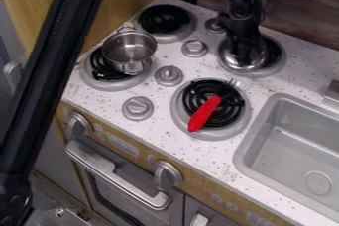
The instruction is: Take the pot lid and put it over the top right burner
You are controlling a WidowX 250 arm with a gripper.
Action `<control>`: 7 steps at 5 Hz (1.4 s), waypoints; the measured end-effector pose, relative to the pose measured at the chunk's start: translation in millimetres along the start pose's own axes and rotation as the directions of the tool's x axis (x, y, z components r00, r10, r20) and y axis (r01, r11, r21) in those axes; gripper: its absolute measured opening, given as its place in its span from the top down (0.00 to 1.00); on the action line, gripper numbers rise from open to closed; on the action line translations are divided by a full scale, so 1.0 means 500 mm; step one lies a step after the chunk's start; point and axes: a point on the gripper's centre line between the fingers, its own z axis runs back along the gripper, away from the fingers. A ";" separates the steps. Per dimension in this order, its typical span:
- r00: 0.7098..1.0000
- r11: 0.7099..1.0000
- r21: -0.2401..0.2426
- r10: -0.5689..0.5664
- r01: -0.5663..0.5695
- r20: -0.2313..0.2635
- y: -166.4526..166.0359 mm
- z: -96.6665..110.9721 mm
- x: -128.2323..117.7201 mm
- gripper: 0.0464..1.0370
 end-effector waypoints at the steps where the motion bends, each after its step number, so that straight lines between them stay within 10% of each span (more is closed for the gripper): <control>1: 1.000 1.000 -0.011 -0.022 0.022 0.010 -0.013 0.001 0.015 0.73; 3: 1.000 0.999 -0.030 -0.023 0.024 0.018 -0.036 -0.004 0.015 0.13; 5: 0.998 1.000 0.004 0.028 -0.028 0.065 -0.033 0.096 -0.020 0.04; 7: 0.973 0.979 -0.097 0.163 -0.180 -0.162 -0.061 0.173 -0.142 0.04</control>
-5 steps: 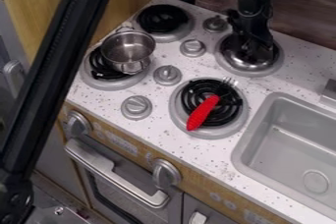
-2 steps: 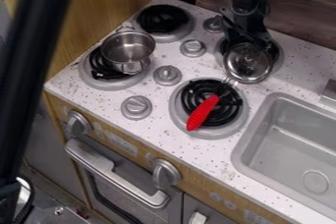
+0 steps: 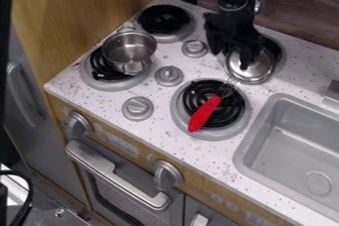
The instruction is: Take the pot lid and put it over the top right burner
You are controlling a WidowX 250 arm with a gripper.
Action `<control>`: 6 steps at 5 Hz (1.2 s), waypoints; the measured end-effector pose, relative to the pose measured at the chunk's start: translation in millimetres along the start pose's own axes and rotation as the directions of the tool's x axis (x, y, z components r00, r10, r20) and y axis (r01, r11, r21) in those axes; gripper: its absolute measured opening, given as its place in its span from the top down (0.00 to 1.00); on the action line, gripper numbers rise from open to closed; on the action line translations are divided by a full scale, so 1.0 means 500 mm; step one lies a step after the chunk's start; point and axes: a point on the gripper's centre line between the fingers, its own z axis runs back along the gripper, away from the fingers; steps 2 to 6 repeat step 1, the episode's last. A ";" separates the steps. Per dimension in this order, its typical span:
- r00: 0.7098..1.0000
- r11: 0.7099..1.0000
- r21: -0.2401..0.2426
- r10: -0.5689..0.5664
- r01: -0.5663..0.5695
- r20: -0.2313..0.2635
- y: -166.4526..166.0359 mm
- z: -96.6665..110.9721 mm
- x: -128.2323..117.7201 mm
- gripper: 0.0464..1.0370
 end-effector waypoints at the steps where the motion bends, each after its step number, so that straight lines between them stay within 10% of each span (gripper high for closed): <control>1: 1.000 1.000 -0.003 0.009 -0.010 -0.016 0.003 -0.005 -0.028 0.04; 6: 1.000 1.000 -0.003 0.009 -0.010 -0.016 0.003 -0.005 -0.028 0.04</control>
